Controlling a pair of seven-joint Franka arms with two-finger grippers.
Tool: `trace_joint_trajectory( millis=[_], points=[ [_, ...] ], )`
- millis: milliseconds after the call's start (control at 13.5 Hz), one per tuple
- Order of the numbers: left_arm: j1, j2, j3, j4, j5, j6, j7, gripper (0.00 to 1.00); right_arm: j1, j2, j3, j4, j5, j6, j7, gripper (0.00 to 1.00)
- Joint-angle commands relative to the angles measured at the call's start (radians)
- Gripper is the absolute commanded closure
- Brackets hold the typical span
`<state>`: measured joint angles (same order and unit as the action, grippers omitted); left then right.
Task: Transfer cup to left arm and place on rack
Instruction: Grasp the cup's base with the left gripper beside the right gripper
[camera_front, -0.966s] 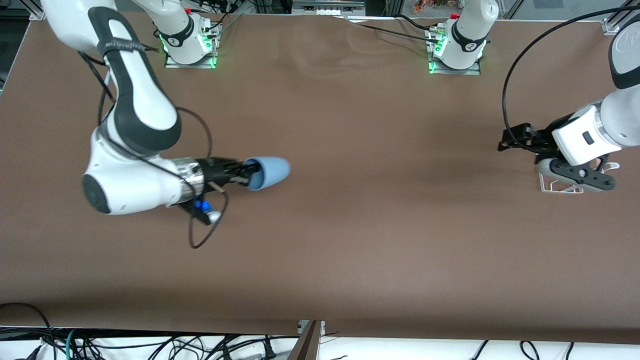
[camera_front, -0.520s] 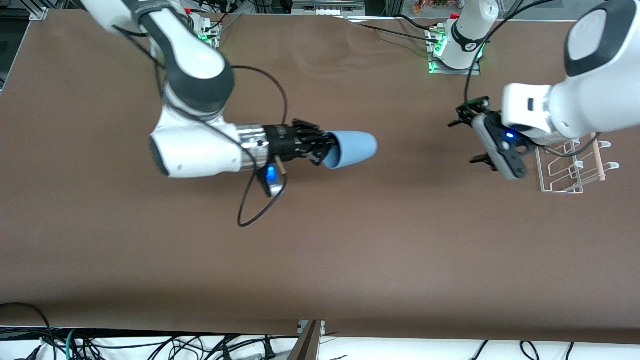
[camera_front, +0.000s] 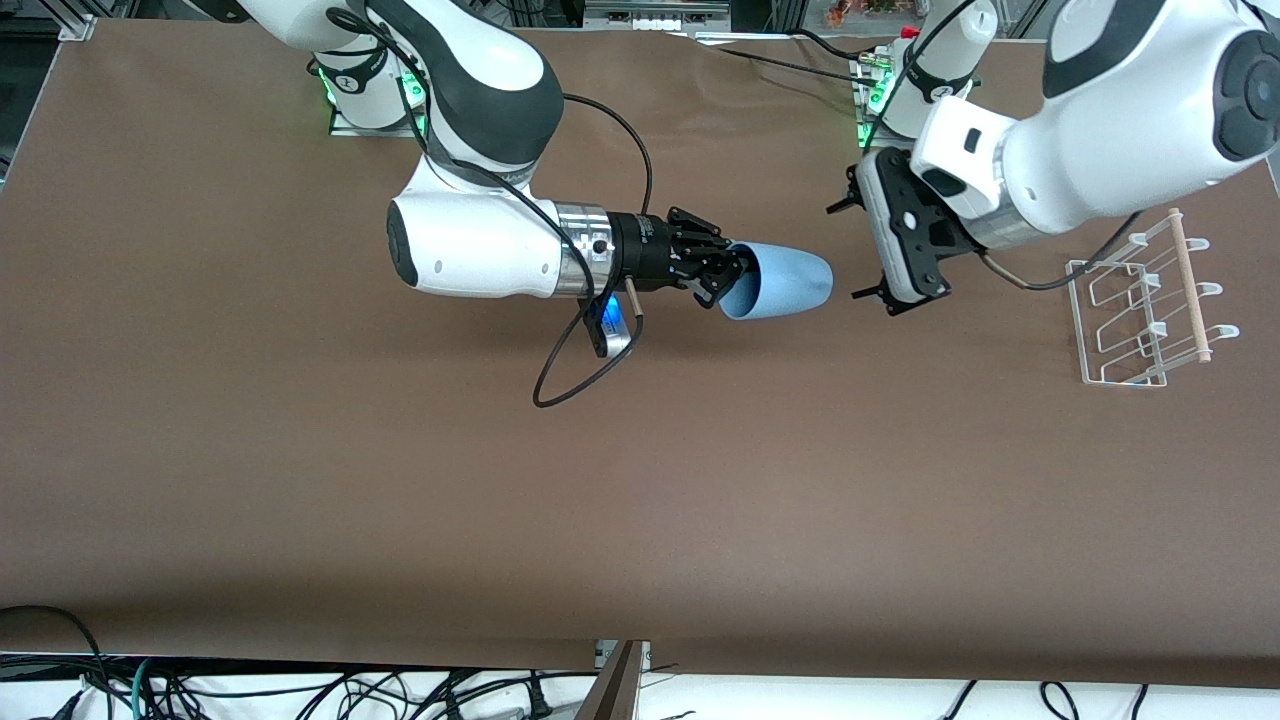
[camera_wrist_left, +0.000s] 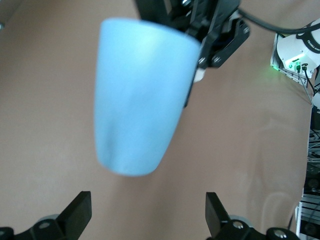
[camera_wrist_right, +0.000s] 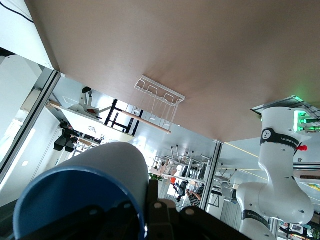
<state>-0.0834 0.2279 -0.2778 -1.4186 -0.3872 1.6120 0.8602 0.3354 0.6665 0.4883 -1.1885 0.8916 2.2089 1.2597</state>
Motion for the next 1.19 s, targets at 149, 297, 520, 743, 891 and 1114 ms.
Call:
trace_joint_trajectory(
  millis=[149,297,520,743,891,1114],
  points=[
    [-0.004,-0.009,-0.04,-0.013,0.007,0.136,0.103,0.0,-0.01,0.008,0.009,0.018,0.021,0.003,0.007,1.0],
    [-0.007,-0.006,-0.041,-0.013,0.059,0.175,0.12,0.0,-0.01,0.008,0.007,0.018,0.02,0.003,0.007,1.0],
    [-0.015,-0.002,-0.082,-0.058,0.067,0.27,0.125,0.0,-0.015,0.01,0.007,0.018,0.021,0.005,0.006,1.0],
    [-0.013,-0.002,-0.126,-0.092,0.1,0.335,0.122,0.0,-0.015,0.01,0.007,0.018,0.021,0.006,0.004,1.0],
    [-0.012,-0.001,-0.126,-0.103,0.106,0.359,0.125,0.0,-0.015,0.012,0.007,0.018,0.021,0.009,0.004,1.0],
    [-0.012,0.01,-0.126,-0.114,0.108,0.379,0.125,0.0,-0.015,0.016,0.006,0.017,0.021,0.009,-0.002,1.0]
  ],
)
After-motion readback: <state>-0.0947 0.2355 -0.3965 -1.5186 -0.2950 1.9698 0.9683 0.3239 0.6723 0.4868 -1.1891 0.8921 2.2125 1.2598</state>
